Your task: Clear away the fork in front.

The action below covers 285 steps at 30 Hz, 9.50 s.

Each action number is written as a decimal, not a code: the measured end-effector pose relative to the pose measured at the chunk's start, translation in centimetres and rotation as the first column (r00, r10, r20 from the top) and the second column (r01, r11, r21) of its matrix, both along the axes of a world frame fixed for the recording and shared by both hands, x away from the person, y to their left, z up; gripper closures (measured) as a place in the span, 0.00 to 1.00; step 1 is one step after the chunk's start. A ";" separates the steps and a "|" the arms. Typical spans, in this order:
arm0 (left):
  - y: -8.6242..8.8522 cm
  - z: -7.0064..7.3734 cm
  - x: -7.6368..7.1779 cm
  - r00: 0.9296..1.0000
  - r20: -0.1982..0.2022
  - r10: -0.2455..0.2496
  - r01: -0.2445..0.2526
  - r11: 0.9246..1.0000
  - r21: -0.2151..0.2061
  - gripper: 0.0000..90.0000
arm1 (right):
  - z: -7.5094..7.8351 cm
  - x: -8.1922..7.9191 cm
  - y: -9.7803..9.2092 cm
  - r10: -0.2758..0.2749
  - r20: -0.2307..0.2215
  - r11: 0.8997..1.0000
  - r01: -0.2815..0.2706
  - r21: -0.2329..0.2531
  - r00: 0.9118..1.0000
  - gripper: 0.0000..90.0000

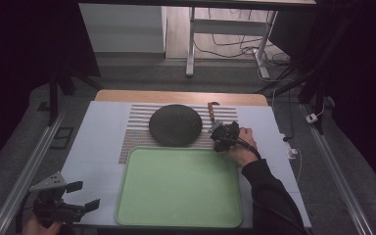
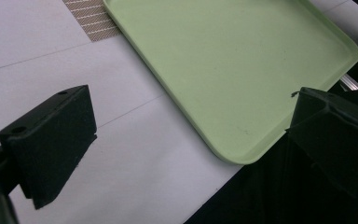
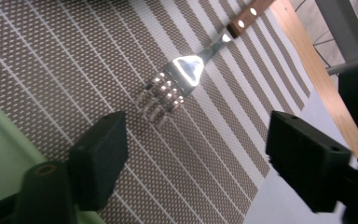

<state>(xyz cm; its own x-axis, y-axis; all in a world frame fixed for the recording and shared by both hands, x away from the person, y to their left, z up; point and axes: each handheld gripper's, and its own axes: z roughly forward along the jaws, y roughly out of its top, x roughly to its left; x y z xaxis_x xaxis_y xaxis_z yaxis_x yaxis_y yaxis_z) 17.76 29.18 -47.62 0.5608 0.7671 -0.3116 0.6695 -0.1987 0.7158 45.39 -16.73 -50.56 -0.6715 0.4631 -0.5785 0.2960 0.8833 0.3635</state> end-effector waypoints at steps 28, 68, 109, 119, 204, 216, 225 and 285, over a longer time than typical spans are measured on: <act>-0.1 0.1 -0.1 1.000 0.006 -0.002 0.002 1.000 0.007 0.00 | -1.0 -2.0 2.7 0.234 0.136 0.938 -0.187 -0.291 0.963 1.00; -1.9 0.4 0.7 0.999 0.021 -0.044 0.042 0.997 0.061 0.00 | 7.0 -6.9 -3.9 0.128 -0.021 0.864 -0.101 0.492 0.992 1.00; -9.9 1.7 7.9 0.934 0.081 -0.349 0.340 0.934 0.108 0.00 | 8.5 -16.6 -4.8 0.511 -0.138 0.616 -0.249 0.747 0.849 1.00; -12.8 1.7 9.7 0.894 0.095 -0.437 0.420 0.894 0.153 0.00 | 8.2 -18.5 -3.6 0.610 -0.170 0.576 -0.285 0.766 0.774 1.00; -14.7 0.7 7.4 0.913 -0.200 -0.356 0.402 0.869 0.288 0.89 | 5.8 -20.8 -10.3 0.057 -0.193 0.718 0.094 0.689 0.980 0.06; -13.3 -1.5 9.0 0.941 -0.319 -0.113 0.207 0.937 0.280 0.89 | 5.5 -22.1 -12.2 -0.013 -0.209 0.709 0.157 0.688 0.978 0.04; -13.7 -2.8 10.1 0.929 -0.369 -0.020 0.153 0.930 0.335 0.88 | 5.4 -22.7 -12.7 -0.023 -0.223 0.714 0.172 0.679 0.974 0.04; -18.3 -2.6 15.2 0.925 -0.240 -0.295 0.331 0.935 0.125 0.98 | 5.3 -23.1 -12.6 -0.033 -0.299 0.747 0.222 0.626 0.954 0.02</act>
